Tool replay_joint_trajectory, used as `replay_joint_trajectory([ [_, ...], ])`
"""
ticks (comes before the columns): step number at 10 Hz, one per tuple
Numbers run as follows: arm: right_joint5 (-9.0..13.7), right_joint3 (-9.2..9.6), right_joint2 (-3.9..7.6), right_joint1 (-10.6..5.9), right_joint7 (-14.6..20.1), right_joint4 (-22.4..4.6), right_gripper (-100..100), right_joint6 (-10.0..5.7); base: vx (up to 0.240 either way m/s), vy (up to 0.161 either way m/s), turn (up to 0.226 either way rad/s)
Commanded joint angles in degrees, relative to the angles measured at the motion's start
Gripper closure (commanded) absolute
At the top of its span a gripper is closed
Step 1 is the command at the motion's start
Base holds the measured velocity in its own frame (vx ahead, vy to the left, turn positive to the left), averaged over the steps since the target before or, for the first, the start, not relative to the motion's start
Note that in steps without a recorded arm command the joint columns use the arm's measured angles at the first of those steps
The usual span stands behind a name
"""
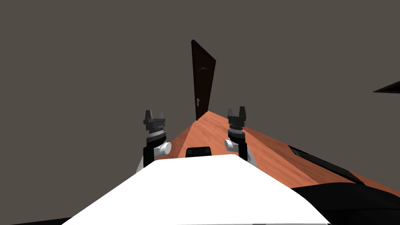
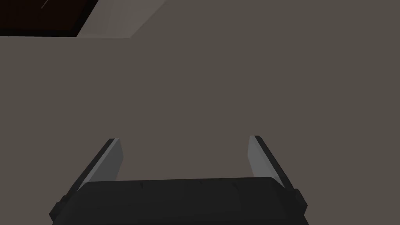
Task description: Pull the door open
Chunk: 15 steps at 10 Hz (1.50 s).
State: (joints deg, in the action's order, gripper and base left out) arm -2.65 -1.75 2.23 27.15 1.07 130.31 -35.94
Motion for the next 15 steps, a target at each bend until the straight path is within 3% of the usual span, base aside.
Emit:
replay_joint_trajectory([
  [1,-0.35,0.37,0.45,-1.09,-1.23,-1.86,-100,0.10,0.052,0.075,0.047],
  [8,-2.07,2.19,2.23,-6.46,-7.34,-11.07,-100,0.58,0.139,-0.060,0.060],
  [15,-3.43,3.63,3.39,-10.69,-12.16,-18.33,-100,0.96,0.094,-0.032,0.046],
])
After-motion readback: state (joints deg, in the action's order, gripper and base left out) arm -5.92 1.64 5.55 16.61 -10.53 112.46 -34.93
